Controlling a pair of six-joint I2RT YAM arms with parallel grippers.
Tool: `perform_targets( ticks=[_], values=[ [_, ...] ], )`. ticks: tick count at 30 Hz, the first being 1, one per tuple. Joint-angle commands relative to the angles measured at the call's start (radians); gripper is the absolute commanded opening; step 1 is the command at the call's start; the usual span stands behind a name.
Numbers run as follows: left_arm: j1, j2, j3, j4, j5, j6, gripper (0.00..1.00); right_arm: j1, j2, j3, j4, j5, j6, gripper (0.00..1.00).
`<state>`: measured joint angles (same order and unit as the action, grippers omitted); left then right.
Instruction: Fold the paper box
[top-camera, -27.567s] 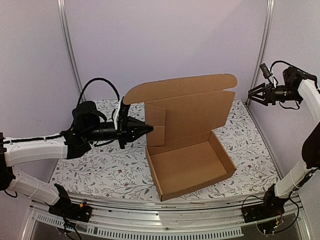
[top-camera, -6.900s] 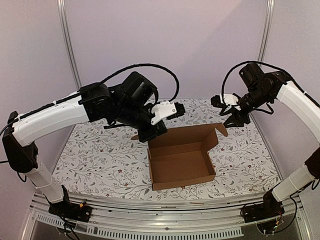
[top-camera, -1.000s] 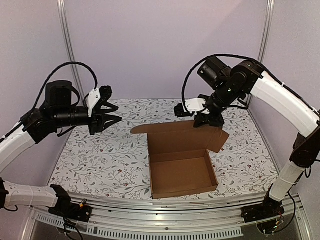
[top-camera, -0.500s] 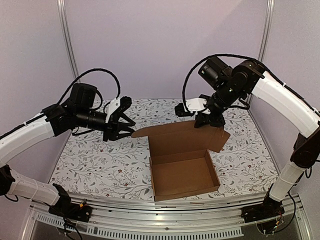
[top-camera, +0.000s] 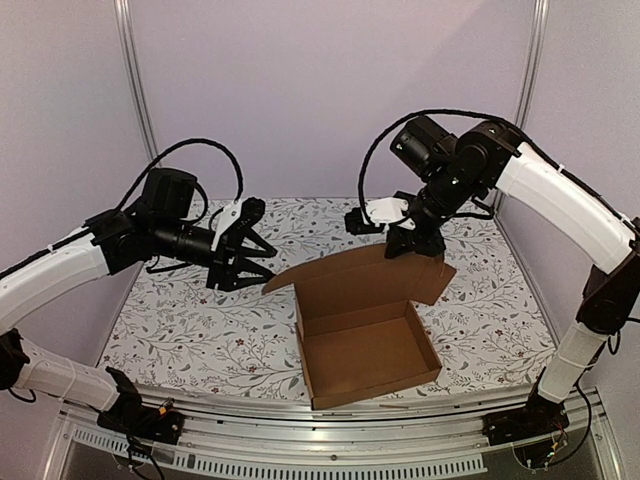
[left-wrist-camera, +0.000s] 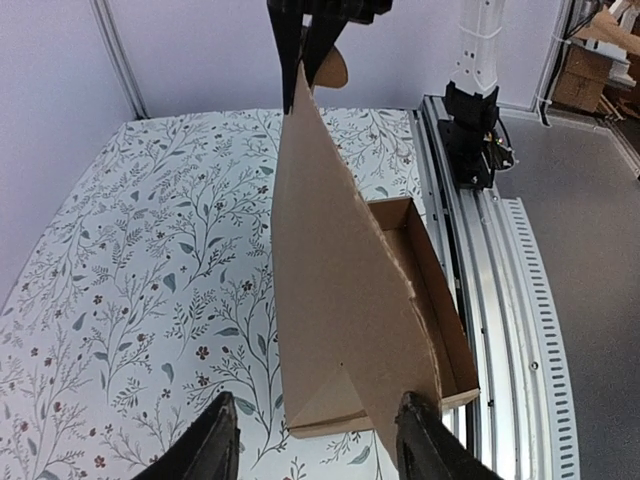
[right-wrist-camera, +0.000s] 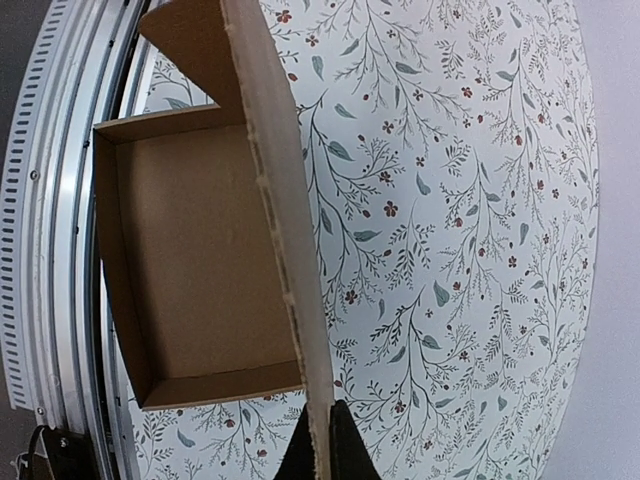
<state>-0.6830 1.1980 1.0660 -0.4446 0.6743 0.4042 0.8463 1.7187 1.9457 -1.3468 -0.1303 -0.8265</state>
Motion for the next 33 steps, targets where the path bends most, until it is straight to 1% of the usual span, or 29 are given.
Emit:
perform_targets(
  ticks=[1,4,6,8,9,10,12,13,16,19,23,25,29,31,33],
  values=[
    [-0.027,-0.023,-0.012,0.000,0.070,0.000,0.54,0.006,0.029,0.038,-0.050,0.020,0.045,0.02],
    [-0.042,0.015,0.003,0.000,0.090,-0.008,0.54,0.005,0.041,0.053,-0.054,0.021,0.055,0.02],
    [-0.051,0.031,0.011,-0.007,0.088,-0.009,0.57,0.004,0.049,0.058,-0.056,0.021,0.059,0.02],
    [-0.052,0.027,0.015,-0.017,0.062,-0.015,0.58,0.006,0.056,0.062,-0.064,0.019,0.058,0.02],
    [-0.052,0.017,0.015,-0.027,0.044,-0.014,0.58,0.005,0.058,0.066,-0.077,0.012,0.053,0.04],
    [-0.052,0.005,0.011,-0.034,0.024,-0.012,0.58,0.005,0.060,0.076,-0.092,-0.008,0.048,0.09],
    [-0.052,-0.028,-0.014,-0.013,-0.015,-0.019,0.59,0.011,0.063,0.101,-0.121,-0.046,0.026,0.24],
    [-0.052,-0.041,-0.027,0.003,-0.030,-0.023,0.59,0.020,0.063,0.115,-0.130,-0.059,0.016,0.28],
    [-0.052,-0.049,-0.042,0.012,-0.063,-0.024,0.59,0.079,0.069,0.141,-0.130,-0.026,-0.016,0.37],
    [-0.050,-0.045,-0.044,0.008,-0.070,-0.029,0.59,0.145,0.105,0.158,-0.120,0.030,-0.032,0.39],
    [-0.051,-0.055,-0.050,0.002,-0.072,-0.026,0.58,0.202,0.179,0.221,-0.120,0.048,-0.039,0.38],
    [-0.052,-0.073,-0.053,-0.009,-0.058,-0.023,0.58,0.216,0.208,0.268,-0.119,0.032,-0.030,0.34],
    [-0.056,-0.106,-0.070,0.005,-0.002,-0.031,0.59,0.226,0.253,0.345,-0.115,-0.005,-0.009,0.12],
    [-0.063,-0.102,-0.078,0.033,0.029,-0.047,0.59,0.227,0.269,0.361,-0.112,-0.019,0.001,0.05],
    [-0.070,-0.074,-0.067,0.037,0.052,-0.055,0.58,0.227,0.279,0.364,-0.111,-0.025,0.007,0.03]
  ],
)
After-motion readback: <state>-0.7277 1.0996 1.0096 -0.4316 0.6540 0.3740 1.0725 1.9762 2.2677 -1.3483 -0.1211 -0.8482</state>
